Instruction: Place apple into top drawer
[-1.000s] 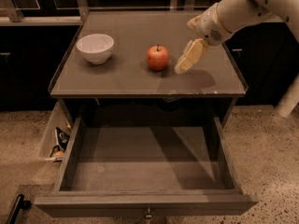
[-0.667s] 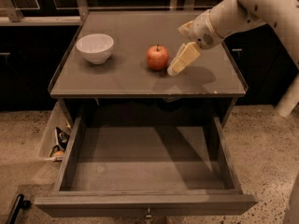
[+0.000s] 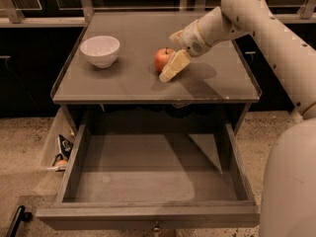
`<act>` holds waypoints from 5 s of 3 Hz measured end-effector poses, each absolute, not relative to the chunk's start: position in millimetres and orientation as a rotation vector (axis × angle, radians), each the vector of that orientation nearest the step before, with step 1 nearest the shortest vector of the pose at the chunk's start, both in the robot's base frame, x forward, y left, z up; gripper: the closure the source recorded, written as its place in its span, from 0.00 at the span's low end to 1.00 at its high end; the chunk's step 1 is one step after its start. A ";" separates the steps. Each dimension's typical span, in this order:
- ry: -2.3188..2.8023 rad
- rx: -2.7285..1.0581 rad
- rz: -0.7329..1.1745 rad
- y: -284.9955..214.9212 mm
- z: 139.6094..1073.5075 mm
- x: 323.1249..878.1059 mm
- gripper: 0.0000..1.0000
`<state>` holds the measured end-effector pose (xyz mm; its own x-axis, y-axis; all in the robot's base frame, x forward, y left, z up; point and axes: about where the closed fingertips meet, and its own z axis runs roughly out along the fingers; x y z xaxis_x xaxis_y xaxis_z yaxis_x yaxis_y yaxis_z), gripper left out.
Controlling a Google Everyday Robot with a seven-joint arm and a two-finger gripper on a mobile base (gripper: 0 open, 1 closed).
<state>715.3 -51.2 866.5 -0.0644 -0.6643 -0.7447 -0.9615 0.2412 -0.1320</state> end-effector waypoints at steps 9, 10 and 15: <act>1.684 -1.488 0.572 -56.9 884.6 640.8 1.00; 1.620 -1.500 0.556 -57.3 880.3 603.8 1.00; 1.699 -1.519 0.526 -77.2 796.8 485.0 1.00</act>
Offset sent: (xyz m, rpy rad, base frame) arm 0.0013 0.0023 -0.0045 0.0102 0.0254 0.0142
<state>485.0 -77.2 796.8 0.0199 -0.6380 -0.7698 -0.9612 0.1995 -0.1903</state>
